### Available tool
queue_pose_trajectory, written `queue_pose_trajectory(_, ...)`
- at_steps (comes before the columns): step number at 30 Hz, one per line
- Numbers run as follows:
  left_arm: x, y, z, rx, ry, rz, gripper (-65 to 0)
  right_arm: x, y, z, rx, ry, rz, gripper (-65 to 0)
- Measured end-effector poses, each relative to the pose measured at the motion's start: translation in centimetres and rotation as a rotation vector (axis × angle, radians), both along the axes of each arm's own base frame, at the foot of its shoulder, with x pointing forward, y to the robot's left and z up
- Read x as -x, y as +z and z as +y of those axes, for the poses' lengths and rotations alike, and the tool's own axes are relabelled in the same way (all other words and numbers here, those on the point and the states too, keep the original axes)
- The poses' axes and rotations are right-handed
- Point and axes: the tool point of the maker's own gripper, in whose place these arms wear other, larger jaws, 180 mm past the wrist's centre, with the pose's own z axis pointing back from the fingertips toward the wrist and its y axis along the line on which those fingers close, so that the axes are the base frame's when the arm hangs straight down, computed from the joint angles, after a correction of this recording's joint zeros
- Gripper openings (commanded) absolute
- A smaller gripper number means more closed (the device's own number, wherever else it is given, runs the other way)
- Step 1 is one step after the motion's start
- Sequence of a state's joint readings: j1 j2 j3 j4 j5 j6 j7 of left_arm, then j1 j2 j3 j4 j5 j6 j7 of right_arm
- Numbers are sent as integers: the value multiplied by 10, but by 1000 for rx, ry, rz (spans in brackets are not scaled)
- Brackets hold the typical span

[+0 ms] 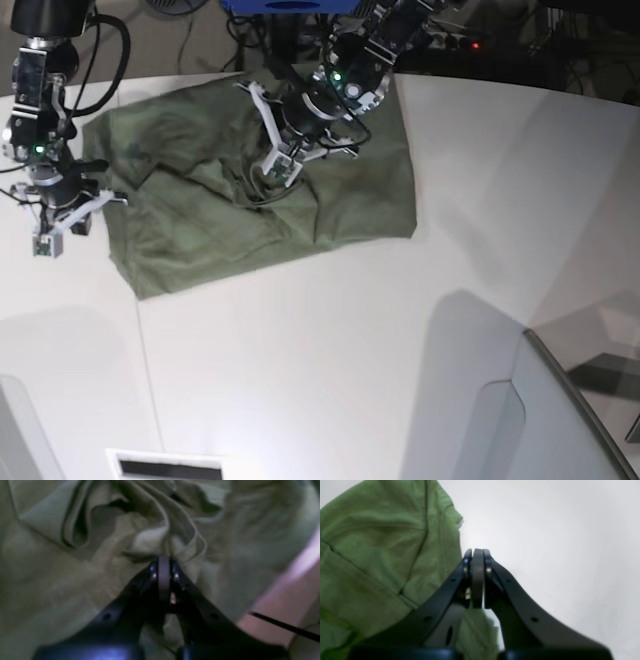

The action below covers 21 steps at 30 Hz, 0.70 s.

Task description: Layout the t-shirt on the table in an organized manner, then fold the t-shirt properly

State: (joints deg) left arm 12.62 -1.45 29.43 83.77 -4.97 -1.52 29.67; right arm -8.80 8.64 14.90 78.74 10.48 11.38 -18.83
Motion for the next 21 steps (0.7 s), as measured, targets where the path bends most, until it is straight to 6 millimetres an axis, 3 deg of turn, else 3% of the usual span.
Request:
queue_pose_trajectory(4, -17, 17, 2, -2, 4, -74, -650, 0, 0, 1, 0, 1, 1, -650)
queue_pose_trajectory(8, -22, 15, 14, -84, -22, -118, -650, 2, -1, 7, 2, 22, 17, -650)
queue_pose_trajectory(12, -21, 2, 55, -200, 33, -119, -650, 1, 9, 33, -7, 121, 50, -650)
queue_pose_trajectory(16, -32, -4, 107, -302, 132, -121, -650, -7, 21, 31, 7, 121, 20, -650)
queue_pose_trajectory(21, -45, -6, 133, -320, 188, -124, -650, -6, 20, 33, 7, 125, 27, -650)
